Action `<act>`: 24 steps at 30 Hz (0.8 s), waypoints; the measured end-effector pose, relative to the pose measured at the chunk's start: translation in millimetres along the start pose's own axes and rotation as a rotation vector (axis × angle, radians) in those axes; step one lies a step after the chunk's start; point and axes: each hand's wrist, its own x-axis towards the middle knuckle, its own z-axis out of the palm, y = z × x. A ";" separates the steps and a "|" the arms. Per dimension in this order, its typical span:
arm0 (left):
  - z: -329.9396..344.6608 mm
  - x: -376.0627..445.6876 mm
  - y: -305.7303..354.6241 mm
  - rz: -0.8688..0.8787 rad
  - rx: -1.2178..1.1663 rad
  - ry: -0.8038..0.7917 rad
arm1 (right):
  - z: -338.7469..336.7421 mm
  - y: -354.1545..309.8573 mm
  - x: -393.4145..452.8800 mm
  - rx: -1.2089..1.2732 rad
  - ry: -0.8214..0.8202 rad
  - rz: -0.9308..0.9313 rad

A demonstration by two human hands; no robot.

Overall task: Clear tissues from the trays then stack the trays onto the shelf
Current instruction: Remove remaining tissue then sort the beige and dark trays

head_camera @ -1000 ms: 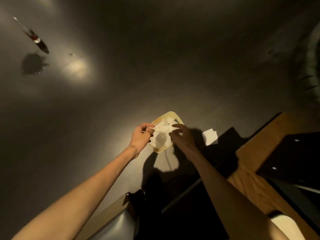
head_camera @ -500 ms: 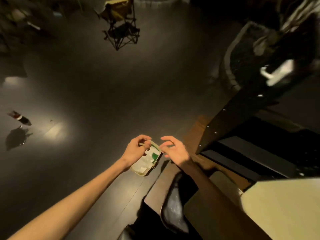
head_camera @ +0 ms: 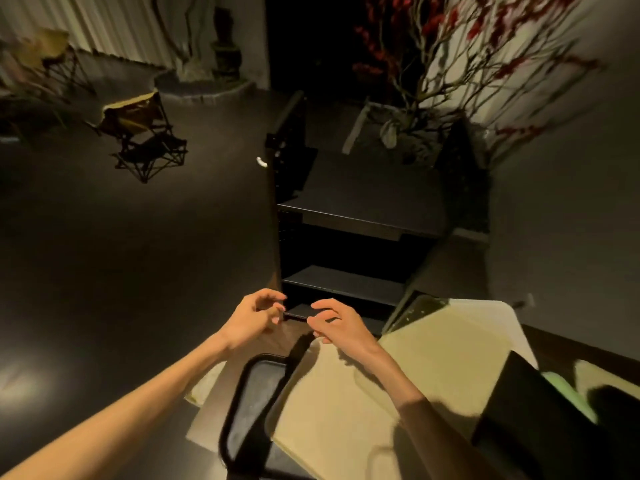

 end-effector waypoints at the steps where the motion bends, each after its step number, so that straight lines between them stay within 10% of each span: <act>1: 17.8 -1.9 4.4 0.000 0.005 -0.013 | -14.6 8.7 -9.9 0.012 0.023 0.002; 24: 262.5 -31.1 -32.4 -0.279 0.129 -0.149 | -169.9 242.0 -132.1 0.085 0.691 0.502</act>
